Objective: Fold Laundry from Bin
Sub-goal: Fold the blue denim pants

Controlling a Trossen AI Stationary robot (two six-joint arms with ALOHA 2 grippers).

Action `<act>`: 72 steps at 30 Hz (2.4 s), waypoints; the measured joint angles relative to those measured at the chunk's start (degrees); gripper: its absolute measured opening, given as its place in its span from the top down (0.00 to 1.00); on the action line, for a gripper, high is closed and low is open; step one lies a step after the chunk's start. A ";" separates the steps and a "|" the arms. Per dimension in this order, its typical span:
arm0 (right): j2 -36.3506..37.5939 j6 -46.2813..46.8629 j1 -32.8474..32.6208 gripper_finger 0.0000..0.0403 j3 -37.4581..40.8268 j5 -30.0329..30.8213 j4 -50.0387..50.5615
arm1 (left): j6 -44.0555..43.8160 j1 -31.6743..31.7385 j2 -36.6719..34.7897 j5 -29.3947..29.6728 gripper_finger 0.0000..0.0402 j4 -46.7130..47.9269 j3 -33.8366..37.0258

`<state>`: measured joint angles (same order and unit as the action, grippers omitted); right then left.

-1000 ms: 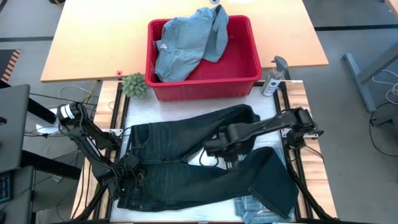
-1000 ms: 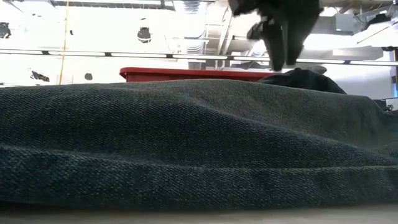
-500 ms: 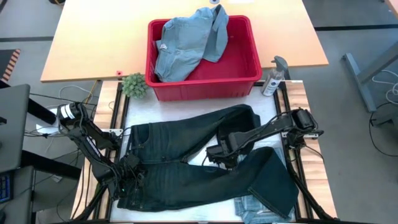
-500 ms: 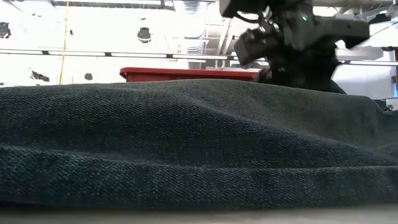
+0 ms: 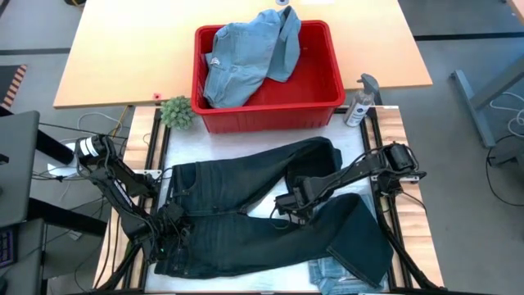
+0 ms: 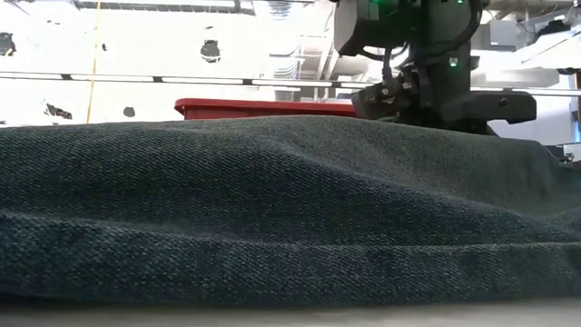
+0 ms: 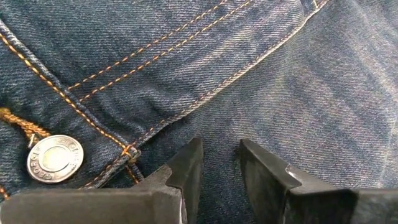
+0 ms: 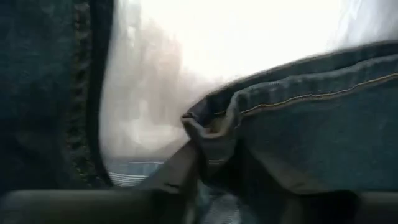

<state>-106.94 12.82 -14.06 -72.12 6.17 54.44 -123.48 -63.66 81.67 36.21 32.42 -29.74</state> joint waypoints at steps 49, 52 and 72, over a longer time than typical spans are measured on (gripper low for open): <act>53.01 27.77 3.32 0.94 -29.79 27.77 22.09 | -0.87 0.00 0.00 0.23 0.75 1.09 -0.04; 51.12 33.74 5.60 0.94 -29.76 28.69 30.31 | -0.87 0.00 0.00 0.23 0.75 1.09 -0.04; 41.24 28.91 23.96 0.79 -18.77 27.51 35.58 | -0.85 0.00 0.00 0.49 0.74 1.01 -0.04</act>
<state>-65.69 41.74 9.89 -90.89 33.68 90.02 -124.33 -63.66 81.67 36.70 33.43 -29.78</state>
